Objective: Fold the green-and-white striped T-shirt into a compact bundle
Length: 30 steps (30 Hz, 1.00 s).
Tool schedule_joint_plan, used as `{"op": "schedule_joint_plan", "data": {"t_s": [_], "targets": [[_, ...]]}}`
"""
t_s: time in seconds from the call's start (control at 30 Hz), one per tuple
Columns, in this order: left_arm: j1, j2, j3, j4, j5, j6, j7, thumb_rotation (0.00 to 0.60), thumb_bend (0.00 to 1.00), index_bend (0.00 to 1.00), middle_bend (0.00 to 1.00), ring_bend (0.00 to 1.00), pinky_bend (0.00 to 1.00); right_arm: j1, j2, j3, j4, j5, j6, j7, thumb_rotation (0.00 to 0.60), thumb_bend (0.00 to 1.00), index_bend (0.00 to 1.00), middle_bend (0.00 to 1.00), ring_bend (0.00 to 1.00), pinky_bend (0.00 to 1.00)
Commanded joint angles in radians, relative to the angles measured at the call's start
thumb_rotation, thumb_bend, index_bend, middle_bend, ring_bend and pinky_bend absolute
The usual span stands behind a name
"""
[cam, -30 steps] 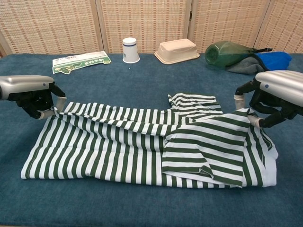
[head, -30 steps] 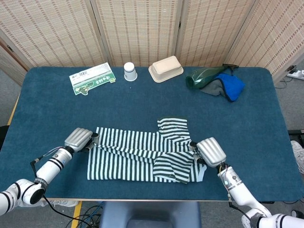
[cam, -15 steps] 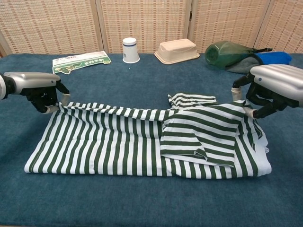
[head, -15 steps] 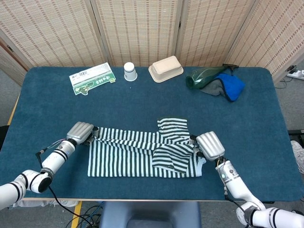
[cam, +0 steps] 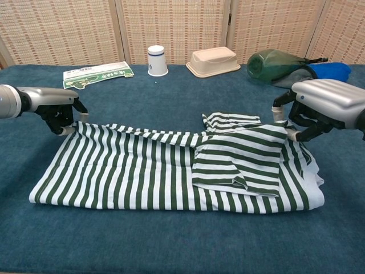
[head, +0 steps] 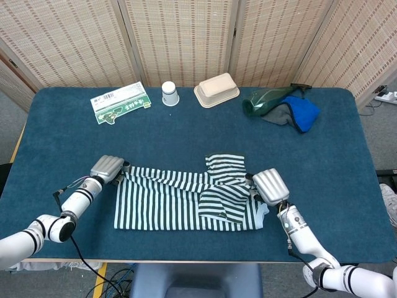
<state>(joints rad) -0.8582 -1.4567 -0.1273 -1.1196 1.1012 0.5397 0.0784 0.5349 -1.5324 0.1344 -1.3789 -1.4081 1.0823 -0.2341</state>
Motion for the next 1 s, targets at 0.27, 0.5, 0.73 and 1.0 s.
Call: {"op": "schedule_joint_plan", "data": {"t_s": [0.27,0.5,0.73,1.0], "targets": [[-0.023,-0.033,0.007,0.052,-0.044,-0.02,0.029,0.6,0.51,0.53,0.92,0.82,0.98,0.012,-0.021,-0.004,0.037,0.031,-0.023,-0.009,0.6,0.57,0.69,0.94,1.0,1.0],[-0.038,-0.053,0.012,0.085,-0.076,-0.027,0.059,0.6,0.51,0.5,0.92,0.81,0.98,0.017,-0.03,-0.005,0.049,0.053,-0.034,-0.023,0.6,0.57,0.69,0.94,1.0,1.0],[-0.047,-0.074,0.016,0.106,-0.104,-0.015,0.093,0.6,0.5,0.34,0.91,0.81,0.98,0.017,-0.03,-0.007,0.048,0.073,-0.039,-0.037,0.6,0.56,0.54,0.93,1.0,1.0],[-0.053,-0.087,0.014,0.113,-0.166,0.011,0.141,0.6,0.38,0.0,0.89,0.81,0.97,0.018,-0.021,0.006,0.032,0.119,-0.05,-0.058,0.6,0.35,0.14,0.91,1.0,1.0]]}}
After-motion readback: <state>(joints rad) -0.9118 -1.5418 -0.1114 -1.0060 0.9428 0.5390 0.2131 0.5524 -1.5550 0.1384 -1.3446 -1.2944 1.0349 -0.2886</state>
